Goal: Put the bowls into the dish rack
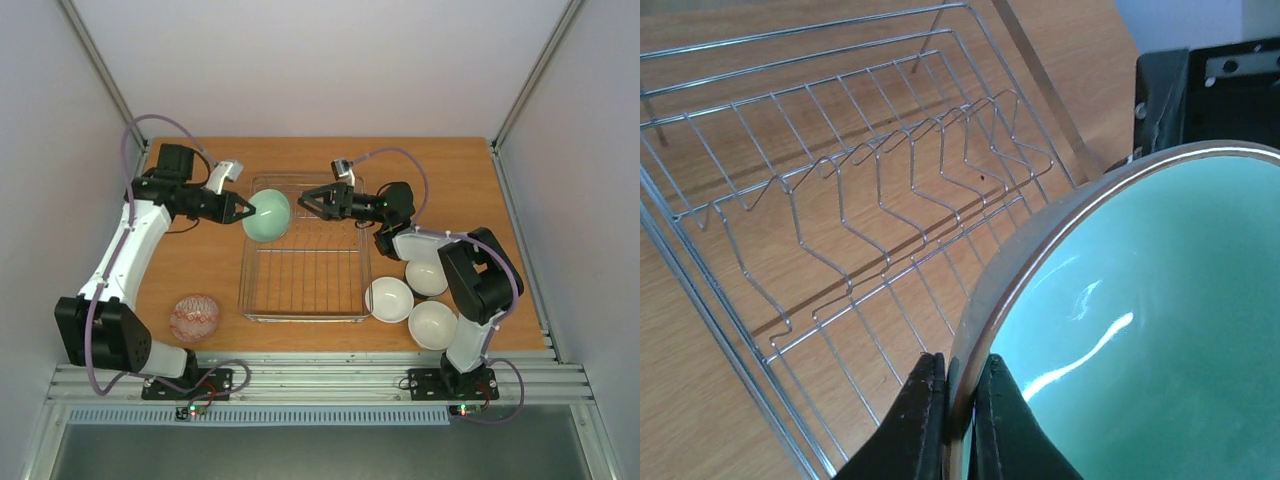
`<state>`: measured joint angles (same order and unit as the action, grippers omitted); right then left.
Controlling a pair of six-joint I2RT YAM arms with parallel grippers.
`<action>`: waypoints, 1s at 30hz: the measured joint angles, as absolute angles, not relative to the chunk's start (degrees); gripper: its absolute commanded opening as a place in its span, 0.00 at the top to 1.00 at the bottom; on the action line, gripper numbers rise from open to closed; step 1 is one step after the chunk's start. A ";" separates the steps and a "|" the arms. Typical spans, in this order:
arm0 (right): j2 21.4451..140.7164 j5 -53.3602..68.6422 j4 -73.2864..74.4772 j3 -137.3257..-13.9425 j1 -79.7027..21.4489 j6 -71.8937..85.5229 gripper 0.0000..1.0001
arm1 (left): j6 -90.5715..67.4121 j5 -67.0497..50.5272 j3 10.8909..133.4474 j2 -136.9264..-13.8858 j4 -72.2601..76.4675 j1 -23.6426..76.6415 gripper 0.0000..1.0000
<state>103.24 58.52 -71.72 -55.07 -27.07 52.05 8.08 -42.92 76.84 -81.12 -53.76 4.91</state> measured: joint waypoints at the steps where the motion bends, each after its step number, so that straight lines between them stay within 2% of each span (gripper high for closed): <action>1: 103.55 58.48 -72.69 -55.07 -27.40 52.58 0.09 | 7.90 -43.44 77.12 -81.45 -53.63 4.91 1.00; 17: 108.07 57.23 -75.99 -54.37 -34.33 53.47 0.07 | 6.63 -46.11 77.91 -82.11 -52.49 4.86 1.00; 20: 108.07 57.14 -75.96 -54.37 -34.89 53.36 0.11 | 6.63 -46.11 77.89 -82.11 -52.49 4.86 1.00; 23: 108.07 56.99 -75.88 -54.37 -34.92 53.19 0.22 | 6.68 -46.06 77.84 -82.11 -52.45 4.86 1.00; 27: 108.55 56.53 -74.50 -54.37 -34.89 52.62 0.56 | 5.67 -44.66 76.90 -82.11 -52.47 4.49 1.00; 30: 108.84 56.64 -73.54 -54.37 -34.96 52.38 0.71 | 5.78 -44.21 75.85 -82.11 -52.25 4.49 0.99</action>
